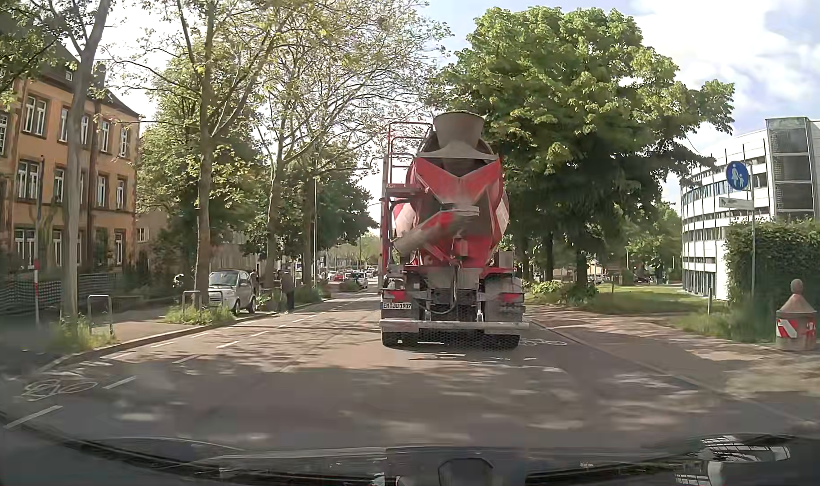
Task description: Follow the waypoints while adhering to traffic rules and regulations
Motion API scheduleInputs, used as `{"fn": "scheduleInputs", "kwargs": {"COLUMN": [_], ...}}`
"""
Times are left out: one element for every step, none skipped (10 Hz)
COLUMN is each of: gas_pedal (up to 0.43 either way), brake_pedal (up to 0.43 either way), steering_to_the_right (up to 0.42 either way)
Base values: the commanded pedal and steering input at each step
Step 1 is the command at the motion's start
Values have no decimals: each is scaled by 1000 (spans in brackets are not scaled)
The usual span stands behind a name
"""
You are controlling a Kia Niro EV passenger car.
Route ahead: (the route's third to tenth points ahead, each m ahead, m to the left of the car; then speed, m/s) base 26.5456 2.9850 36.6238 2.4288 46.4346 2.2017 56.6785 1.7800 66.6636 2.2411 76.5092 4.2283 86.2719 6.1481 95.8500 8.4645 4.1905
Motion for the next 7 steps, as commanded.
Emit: {"fn": "scheduleInputs", "kwargs": {"gas_pedal": [0, 0, 0, 0, 0, 0, 0], "brake_pedal": [0, 0, 0, 0, 0, 0, 0], "steering_to_the_right": [0, 0, 0, 0, 0, 0, 0]}}
